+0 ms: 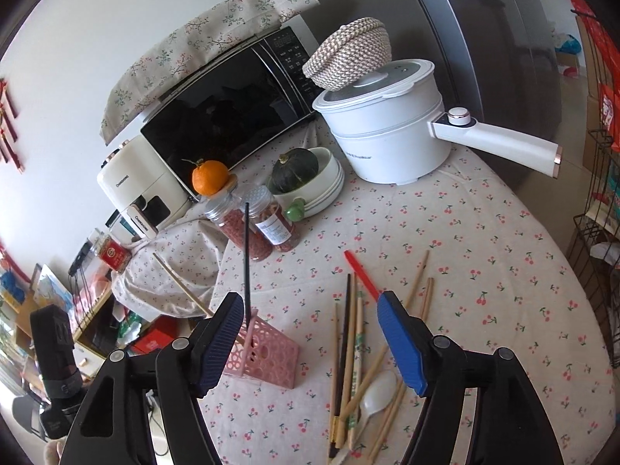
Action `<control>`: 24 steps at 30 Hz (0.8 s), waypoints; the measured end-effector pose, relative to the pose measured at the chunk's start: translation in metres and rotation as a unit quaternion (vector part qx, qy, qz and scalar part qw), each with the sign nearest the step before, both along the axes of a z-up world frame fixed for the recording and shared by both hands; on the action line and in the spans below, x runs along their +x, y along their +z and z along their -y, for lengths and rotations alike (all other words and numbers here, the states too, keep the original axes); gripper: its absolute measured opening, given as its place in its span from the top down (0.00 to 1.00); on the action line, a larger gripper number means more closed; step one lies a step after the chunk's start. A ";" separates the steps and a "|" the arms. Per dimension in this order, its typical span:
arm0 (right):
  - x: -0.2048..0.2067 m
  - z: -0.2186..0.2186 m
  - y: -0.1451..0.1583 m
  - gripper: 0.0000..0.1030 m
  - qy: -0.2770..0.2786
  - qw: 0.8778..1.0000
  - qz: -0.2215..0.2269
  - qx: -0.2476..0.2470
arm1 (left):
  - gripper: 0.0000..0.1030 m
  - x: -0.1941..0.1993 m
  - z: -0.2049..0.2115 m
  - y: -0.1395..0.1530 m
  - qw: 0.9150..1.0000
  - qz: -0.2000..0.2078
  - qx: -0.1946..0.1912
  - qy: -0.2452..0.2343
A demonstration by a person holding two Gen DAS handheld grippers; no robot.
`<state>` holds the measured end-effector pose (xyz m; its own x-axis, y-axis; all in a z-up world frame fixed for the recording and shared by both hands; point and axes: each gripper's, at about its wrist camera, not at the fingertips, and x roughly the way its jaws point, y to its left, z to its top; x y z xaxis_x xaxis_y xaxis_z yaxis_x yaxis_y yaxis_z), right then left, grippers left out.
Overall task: Organize utensils
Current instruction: 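Move the left gripper back over the utensil pile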
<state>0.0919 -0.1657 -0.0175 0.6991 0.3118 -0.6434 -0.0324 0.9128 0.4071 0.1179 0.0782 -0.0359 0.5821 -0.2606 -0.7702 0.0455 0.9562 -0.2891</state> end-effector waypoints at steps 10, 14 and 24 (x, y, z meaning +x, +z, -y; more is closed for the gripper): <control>-0.019 0.046 -0.007 0.21 -0.032 0.996 -0.058 -0.051 | 0.20 -0.016 0.061 -0.003 0.997 -0.019 0.034 -0.069; -0.024 0.056 -0.016 0.19 -0.028 0.994 -0.083 -0.068 | 0.20 -0.020 0.083 -0.008 0.994 -0.027 0.045 -0.093; -0.030 0.090 -0.036 0.19 -0.040 0.985 -0.146 -0.081 | 0.21 -0.012 0.124 -0.025 0.990 -0.055 0.050 -0.123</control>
<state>0.0614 -0.2562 -0.0539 0.4954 0.1396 -0.8574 0.1400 0.9613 0.2374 0.1060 -0.0462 -0.0607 0.4210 -0.3032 -0.8549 0.2547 0.9441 -0.2094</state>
